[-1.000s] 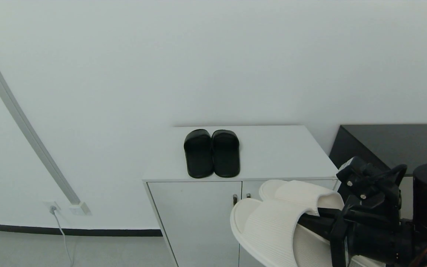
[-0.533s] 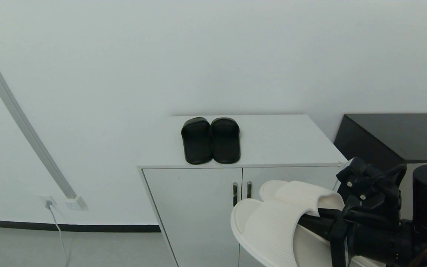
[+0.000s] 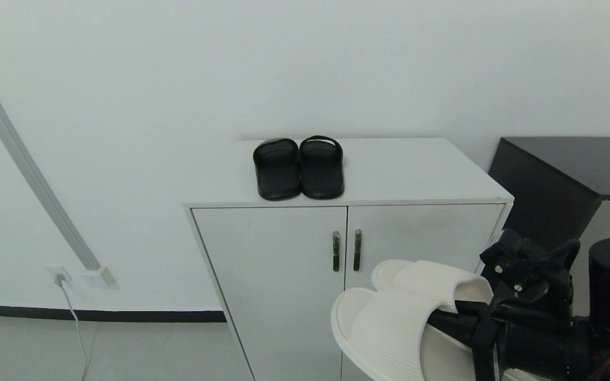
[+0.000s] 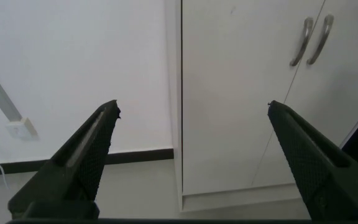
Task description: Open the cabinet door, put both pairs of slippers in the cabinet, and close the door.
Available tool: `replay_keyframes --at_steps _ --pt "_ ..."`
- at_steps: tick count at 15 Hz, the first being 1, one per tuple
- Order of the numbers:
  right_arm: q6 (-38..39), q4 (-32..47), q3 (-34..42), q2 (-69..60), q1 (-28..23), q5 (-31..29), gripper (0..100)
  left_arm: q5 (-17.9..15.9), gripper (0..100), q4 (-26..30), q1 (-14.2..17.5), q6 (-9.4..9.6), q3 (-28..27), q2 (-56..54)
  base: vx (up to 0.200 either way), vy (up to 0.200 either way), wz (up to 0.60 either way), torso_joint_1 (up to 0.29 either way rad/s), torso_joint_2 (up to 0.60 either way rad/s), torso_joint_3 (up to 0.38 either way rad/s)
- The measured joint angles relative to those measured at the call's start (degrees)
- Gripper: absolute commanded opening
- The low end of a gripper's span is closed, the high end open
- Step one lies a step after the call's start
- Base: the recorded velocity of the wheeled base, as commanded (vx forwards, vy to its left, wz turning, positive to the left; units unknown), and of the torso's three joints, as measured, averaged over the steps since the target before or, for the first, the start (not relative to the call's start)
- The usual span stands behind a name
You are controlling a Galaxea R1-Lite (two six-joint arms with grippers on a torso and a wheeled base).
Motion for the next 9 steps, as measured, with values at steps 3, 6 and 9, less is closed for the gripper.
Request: replay_keyframes --at_steps 3,6,9 --pt "-0.15 -0.06 0.27 0.02 0.04 0.07 0 -0.01 100 0.0 0.0 0.0 0.0 0.0 0.0 0.0 0.0 -0.18 0.5 0.323" --pt "-0.2 0.0 0.41 0.02 0.06 0.11 0 0.0 100 0.0 0.0 0.0 0.0 0.0 0.0 0.0 0.0 -0.157 0.49 0.326" --pt "-0.22 -0.02 0.46 0.02 0.15 0.05 0 -0.01 100 0.0 0.0 -0.02 0.0 0.0 0.0 0.0 0.0 -0.136 0.46 0.339"
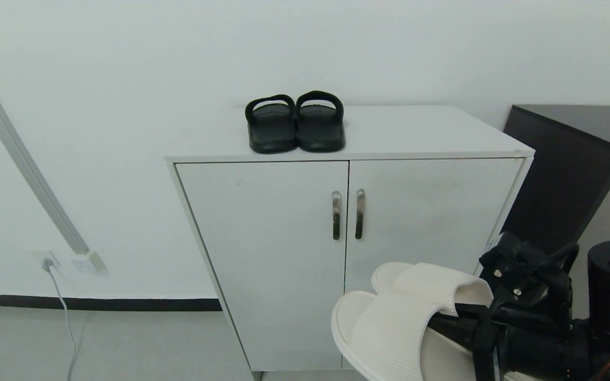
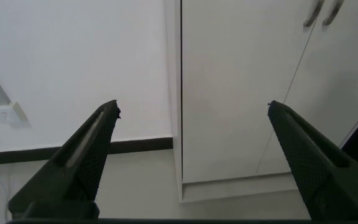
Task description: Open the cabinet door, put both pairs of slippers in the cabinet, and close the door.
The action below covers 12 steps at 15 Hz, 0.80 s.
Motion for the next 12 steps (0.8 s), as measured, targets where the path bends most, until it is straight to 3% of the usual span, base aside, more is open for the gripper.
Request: replay_keyframes --at_steps 8,12 --pt "-1.43 0.05 0.39 0.06 0.16 -0.13 0 0.09 100 0.0 0.0 0.07 0.0 0.0 0.0 0.0 0.0 -0.069 0.45 0.375" --pt "-1.62 0.0 0.8 0.2 0.16 -0.05 0 0.61 100 0.0 0.0 0.18 0.0 0.0 0.0 0.0 0.0 0.001 0.06 0.062"
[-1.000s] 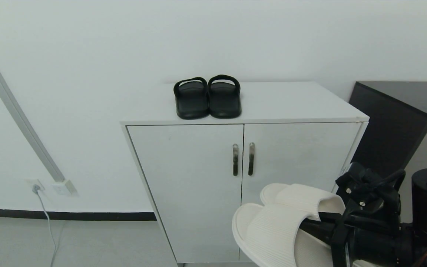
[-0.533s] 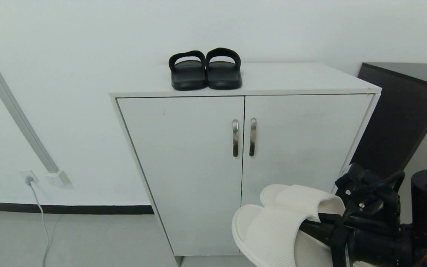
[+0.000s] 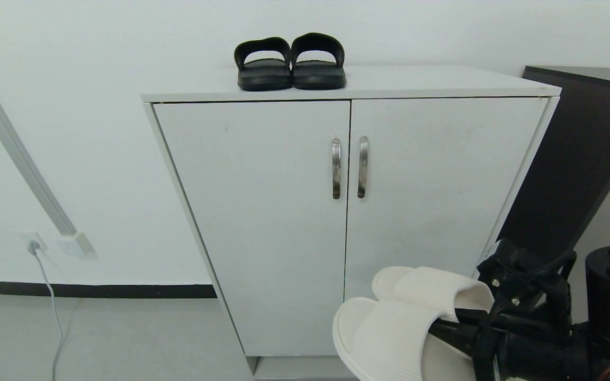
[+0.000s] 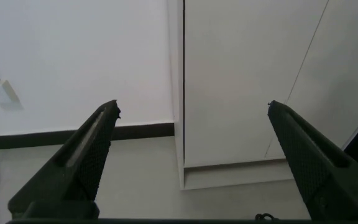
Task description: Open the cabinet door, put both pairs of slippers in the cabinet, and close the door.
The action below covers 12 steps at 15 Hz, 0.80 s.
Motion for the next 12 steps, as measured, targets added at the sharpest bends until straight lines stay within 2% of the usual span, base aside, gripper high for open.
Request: replay_keyframes --at_steps 2,4,7,10,12 --pt "-0.07 0.0 0.22 0.0 0.0 0.0 0 0.35 100 -0.12 0.0 0.06 0.0 0.0 0.0 0.0 0.0 0.0 0.0 0.0" --pt "-0.07 -0.15 0.28 0.0 0.0 0.0 0 0.17 100 -0.2 0.0 0.94 -1.13 0.05 0.0 0.0 0.0 -0.001 0.06 0.087" --pt "-1.01 -0.11 0.63 0.0 0.04 0.05 0 -2.19 100 0.72 -0.05 0.37 -9.13 3.43 0.0 0.0 0.0 0.0 0.09 0.06" --pt "-1.56 -0.13 0.99 0.45 0.0 0.02 0 -10.02 100 0.9 -0.05 0.22 -15.75 14.29 0.0 0.0 0.0 0.0 0.0 0.0" --pt "-1.54 -0.13 1.02 0.66 0.11 0.02 0 -16.59 100 0.06 -0.21 0.67 -19.93 23.38 0.0 0.0 0.0 0.0 0.0 0.0"
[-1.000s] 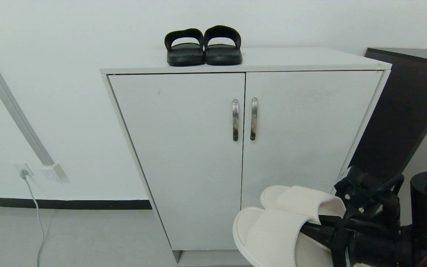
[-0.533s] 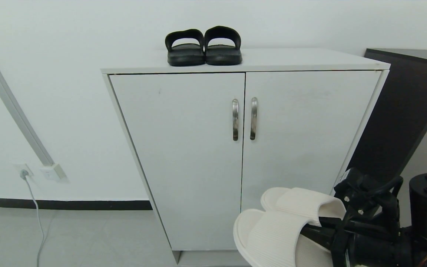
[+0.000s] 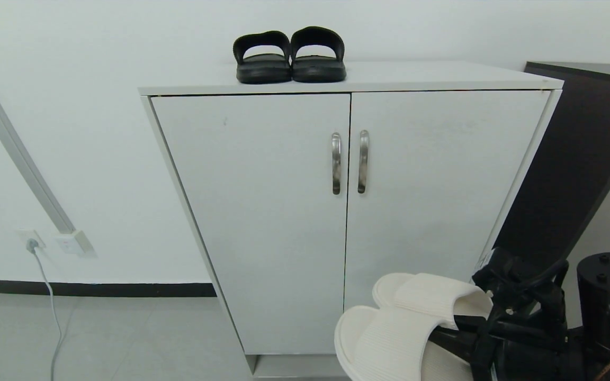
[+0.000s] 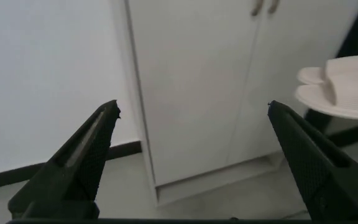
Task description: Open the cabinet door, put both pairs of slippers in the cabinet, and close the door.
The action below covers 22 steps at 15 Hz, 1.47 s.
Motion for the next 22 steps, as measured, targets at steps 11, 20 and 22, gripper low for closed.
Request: replay_keyframes --at_steps 11,20,22 --pt "0.0 0.0 0.0 0.56 0.0 0.0 0 -3.41 100 -20.32 -26.16 1.26 -16.85 38.18 0.0 0.0 0.0 0.0 0.0 0.0" --pt "-0.02 0.02 0.18 0.67 0.11 0.05 0 -3.06 100 -40.58 -41.34 -8.29 -32.7 66.02 0.0 0.0 0.0 0.0 0.0 0.0" --pt "-0.02 0.0 0.22 0.76 0.34 0.06 0 -3.32 100 -41.05 -43.24 -12.26 -36.97 70.6 0.0 0.0 0.0 0.0 0.0 0.0"
